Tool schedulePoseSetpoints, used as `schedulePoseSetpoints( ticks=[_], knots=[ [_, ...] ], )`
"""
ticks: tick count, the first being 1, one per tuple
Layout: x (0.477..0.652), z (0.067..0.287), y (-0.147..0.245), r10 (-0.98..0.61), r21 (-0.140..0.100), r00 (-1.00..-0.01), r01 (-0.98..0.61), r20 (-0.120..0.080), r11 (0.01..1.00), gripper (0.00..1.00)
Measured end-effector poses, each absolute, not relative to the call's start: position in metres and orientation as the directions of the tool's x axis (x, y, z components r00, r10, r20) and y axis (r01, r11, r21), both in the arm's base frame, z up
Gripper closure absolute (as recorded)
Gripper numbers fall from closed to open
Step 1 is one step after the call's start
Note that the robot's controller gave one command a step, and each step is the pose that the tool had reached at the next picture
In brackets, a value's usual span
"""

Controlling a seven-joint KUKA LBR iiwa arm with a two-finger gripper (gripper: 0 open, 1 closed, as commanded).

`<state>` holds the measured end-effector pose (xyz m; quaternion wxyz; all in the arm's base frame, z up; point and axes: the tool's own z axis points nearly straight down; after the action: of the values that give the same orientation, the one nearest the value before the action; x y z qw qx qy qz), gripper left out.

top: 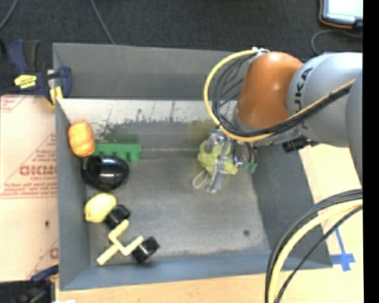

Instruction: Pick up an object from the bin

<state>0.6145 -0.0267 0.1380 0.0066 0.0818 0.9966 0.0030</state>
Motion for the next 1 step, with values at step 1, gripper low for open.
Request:
schedulePoseSetpoints(
  ticks=[1],
  knots=[
    [0.617,0.1298,-0.06,0.17,0.0,-0.985,0.17,-0.009,0.986,0.0]
  ],
)
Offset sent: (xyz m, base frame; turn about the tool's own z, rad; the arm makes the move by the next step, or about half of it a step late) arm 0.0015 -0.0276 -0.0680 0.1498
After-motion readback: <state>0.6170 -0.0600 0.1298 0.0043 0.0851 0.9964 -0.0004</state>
